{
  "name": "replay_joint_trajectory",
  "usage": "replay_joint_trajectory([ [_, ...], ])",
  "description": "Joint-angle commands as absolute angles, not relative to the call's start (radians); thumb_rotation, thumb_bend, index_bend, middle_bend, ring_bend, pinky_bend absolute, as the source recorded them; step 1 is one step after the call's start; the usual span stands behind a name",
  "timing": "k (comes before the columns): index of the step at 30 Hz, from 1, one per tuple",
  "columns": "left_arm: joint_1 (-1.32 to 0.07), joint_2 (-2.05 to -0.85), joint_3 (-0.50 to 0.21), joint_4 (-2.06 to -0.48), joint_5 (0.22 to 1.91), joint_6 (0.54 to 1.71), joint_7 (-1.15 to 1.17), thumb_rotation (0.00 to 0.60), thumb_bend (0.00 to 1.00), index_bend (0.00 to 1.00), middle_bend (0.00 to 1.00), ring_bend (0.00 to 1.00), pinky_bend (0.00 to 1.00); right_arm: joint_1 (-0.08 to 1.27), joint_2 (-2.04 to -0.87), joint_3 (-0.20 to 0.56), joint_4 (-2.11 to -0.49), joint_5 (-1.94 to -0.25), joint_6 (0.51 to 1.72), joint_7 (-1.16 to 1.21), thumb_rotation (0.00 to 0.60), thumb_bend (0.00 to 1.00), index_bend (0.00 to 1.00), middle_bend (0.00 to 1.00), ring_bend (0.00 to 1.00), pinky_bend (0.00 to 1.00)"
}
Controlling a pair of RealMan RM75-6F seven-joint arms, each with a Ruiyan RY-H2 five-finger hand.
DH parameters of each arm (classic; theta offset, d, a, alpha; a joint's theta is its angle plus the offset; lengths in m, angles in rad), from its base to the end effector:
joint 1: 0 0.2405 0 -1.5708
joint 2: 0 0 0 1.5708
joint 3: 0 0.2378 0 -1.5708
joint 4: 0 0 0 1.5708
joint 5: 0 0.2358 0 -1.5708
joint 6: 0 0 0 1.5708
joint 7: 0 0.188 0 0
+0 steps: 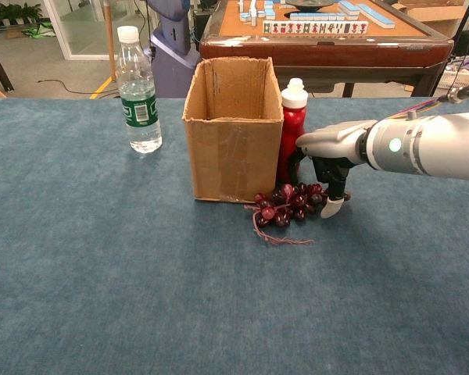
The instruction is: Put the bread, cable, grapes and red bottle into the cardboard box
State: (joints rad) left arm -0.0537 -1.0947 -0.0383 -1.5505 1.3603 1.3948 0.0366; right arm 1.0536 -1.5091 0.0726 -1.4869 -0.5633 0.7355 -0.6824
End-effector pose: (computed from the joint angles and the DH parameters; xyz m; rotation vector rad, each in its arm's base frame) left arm -0.3593 0.2107 0.1380 -1.3237 -0.9590 -0.6668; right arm -0.1149 -0.3913 -0.0948 2.0918 -0.9299 0.4789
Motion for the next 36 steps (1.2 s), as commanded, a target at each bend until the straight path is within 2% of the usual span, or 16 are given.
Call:
replay_joint_trajectory([
  [1, -0.052, -1.09, -0.037, -1.558, 1.352, 1.39, 0.041, 0.6, 0.15, 0.5, 0.33, 0.27, 0.54, 1.062, -1.516, 0.065, -1.472, -0.558, 0.719, -0.669, 0.6, 0.0, 0.39, 1.0, 1.0, 1.0],
  [12, -0.053, -1.072, -0.042, -1.581, 1.319, 1.37, 0.049, 0.6, 0.15, 0.52, 0.33, 0.27, 0.54, 1.086, -1.549, 0.036, -1.407, -0.577, 0.666, -0.616, 0.6, 0.0, 0.49, 1.0, 1.0, 1.0],
  [18, -0.053, -1.074, -0.04, -1.575, 1.334, 1.377, 0.046, 0.6, 0.15, 0.51, 0.33, 0.27, 0.54, 1.083, -1.55, 0.019, -1.397, -0.606, 0.676, -0.594, 0.6, 0.0, 0.6, 1.0, 1.0, 1.0],
  [30, -0.056, -1.081, -0.037, -1.566, 1.34, 1.377, 0.051, 0.6, 0.15, 0.5, 0.33, 0.27, 0.54, 1.033, -1.494, 0.011, -1.476, -0.712, 0.767, -0.542, 0.6, 0.14, 0.7, 1.0, 1.0, 1.0],
  [36, -0.057, -1.085, -0.037, -1.561, 1.338, 1.374, 0.055, 0.6, 0.15, 0.5, 0.33, 0.27, 0.54, 0.99, -1.423, 0.016, -1.575, -0.802, 0.843, -0.514, 0.6, 0.16, 0.73, 1.0, 1.0, 1.0],
])
